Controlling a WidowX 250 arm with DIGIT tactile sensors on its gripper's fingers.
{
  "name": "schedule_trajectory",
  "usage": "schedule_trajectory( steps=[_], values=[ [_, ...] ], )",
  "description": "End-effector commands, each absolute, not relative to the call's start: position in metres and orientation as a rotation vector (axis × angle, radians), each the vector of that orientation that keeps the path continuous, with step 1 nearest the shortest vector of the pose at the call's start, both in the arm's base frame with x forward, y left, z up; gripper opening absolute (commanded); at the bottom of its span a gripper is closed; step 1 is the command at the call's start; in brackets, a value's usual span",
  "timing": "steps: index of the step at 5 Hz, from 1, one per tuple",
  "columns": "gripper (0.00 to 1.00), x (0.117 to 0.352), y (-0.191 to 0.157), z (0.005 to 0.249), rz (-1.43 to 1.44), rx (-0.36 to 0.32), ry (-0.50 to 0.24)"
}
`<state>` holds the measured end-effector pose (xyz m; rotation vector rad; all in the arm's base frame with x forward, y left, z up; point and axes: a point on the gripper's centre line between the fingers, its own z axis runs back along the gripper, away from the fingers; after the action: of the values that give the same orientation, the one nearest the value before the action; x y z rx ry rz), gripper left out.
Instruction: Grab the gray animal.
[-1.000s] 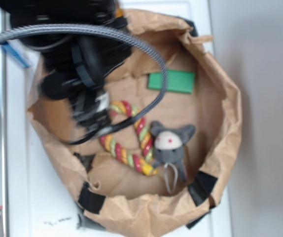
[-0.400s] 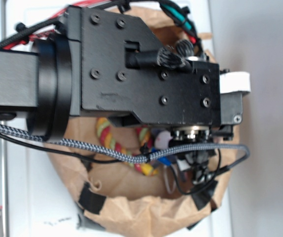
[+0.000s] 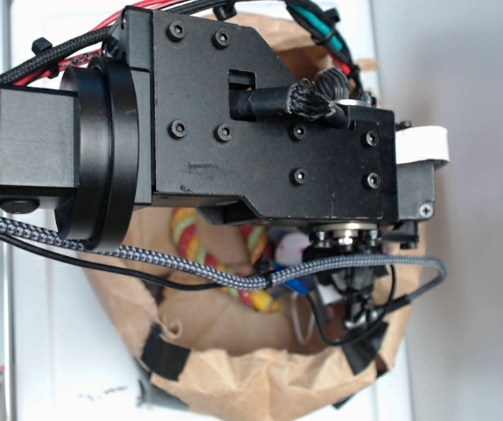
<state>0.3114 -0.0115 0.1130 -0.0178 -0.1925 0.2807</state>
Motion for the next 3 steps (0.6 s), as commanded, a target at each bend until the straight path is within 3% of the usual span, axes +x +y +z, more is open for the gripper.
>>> schedule_trajectory(
  steps=[1, 2, 3],
  values=[
    [1.0, 0.285, 0.005, 0.102, 0.11, 0.014, -0.288],
    [1.0, 0.278, 0.011, 0.095, 0.096, 0.013, -0.312],
    [1.0, 0.291, -0.004, 0.086, 0.16, 0.032, -0.322]
  ],
)
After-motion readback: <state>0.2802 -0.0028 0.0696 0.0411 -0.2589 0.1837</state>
